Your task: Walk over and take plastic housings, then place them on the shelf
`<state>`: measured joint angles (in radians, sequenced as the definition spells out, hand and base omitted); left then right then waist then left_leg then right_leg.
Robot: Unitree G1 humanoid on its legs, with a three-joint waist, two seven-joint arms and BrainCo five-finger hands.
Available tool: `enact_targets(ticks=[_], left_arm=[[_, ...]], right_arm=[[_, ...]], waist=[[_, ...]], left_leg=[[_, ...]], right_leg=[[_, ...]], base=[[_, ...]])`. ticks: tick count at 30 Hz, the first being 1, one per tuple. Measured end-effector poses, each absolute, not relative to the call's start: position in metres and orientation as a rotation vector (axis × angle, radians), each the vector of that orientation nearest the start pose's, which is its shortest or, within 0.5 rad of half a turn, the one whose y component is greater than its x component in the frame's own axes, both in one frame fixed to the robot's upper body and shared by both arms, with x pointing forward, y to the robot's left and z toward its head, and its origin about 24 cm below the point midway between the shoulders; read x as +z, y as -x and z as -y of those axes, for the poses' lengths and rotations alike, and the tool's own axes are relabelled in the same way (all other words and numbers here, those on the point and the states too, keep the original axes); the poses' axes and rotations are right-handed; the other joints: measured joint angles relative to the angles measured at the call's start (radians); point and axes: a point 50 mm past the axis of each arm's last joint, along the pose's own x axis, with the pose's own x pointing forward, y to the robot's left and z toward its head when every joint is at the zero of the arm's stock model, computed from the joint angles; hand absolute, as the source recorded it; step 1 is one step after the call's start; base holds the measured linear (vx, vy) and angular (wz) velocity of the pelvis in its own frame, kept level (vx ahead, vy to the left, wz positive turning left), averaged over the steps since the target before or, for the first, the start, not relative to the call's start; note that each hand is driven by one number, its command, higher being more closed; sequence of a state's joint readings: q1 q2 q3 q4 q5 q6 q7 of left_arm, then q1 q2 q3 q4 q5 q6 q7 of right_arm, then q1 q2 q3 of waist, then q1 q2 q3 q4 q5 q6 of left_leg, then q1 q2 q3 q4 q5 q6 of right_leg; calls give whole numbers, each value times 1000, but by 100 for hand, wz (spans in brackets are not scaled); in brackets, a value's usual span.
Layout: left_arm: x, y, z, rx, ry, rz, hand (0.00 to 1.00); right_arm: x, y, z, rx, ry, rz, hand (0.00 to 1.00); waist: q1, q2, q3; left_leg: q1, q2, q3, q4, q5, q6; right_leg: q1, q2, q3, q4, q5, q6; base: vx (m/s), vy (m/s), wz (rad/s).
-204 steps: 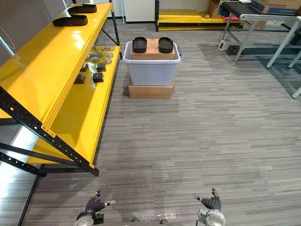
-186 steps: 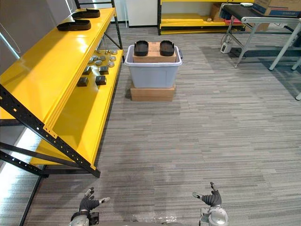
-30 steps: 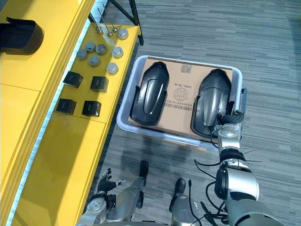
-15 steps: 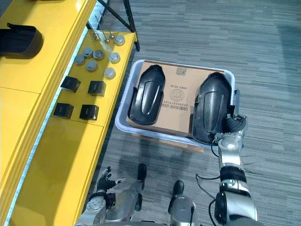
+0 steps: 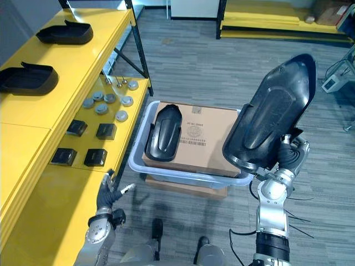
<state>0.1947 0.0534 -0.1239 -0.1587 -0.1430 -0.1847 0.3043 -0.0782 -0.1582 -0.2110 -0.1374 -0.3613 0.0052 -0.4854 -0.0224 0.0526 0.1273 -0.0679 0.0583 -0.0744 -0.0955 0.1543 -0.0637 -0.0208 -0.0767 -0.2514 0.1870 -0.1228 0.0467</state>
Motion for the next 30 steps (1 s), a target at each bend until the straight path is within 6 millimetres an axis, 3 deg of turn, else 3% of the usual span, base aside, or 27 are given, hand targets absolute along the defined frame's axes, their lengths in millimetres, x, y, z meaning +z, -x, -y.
enact_targets(ticks=[4,10,19,22,23,26,27,30], left_arm=[[78,-222,-127,117,139,248,0],[97,-227,-88,-57,52,350,0],[108,-228,-60,-182,-40,428,0],[106,-231,-58,-186,-63,421,0],[105,-232,-59,-185,-77,415,100],[99,-234,-59,-185,-102,396,100],[97,-235,-59,-182,-107,386,100],[94,-236,-59,-181,-117,364,100]], right_arm=[[117,-254,211,-578,486,360,100],[116,-258,174,-415,463,398,100],[128,-257,140,-276,441,490,100],[129,-257,138,-278,446,496,100],[129,-257,138,-277,462,499,100],[129,-257,137,-272,482,503,100],[129,-257,137,-271,482,503,0],[128,-256,131,-240,477,505,0]], waist=[[6,1,-4],[8,1,-43],[8,1,-68],[8,-1,-76],[8,-1,-79],[7,0,-89],[7,0,-93],[6,0,-96]], left_leg=[[20,3,5,0,0,0],[29,7,26,-1,0,0],[34,19,52,-6,-1,0],[32,23,52,-7,-1,0],[31,23,52,-7,0,0],[31,24,53,-6,0,0],[31,25,53,-6,0,0],[33,27,53,-5,0,0]], right_leg=[[17,2,4,1,-1,-2],[16,5,19,1,1,-4],[18,20,44,-31,21,-4],[21,25,48,-46,35,-11],[23,26,49,-51,38,-11],[25,27,50,-55,40,-12],[26,27,49,-57,40,-12],[34,30,49,-72,48,-12]], base=[[2,-4,-1],[-9,-3,-8],[-10,-3,-9],[10,-4,-6],[0,0,0],[0,0,0],[0,0,0],[0,0,0]])
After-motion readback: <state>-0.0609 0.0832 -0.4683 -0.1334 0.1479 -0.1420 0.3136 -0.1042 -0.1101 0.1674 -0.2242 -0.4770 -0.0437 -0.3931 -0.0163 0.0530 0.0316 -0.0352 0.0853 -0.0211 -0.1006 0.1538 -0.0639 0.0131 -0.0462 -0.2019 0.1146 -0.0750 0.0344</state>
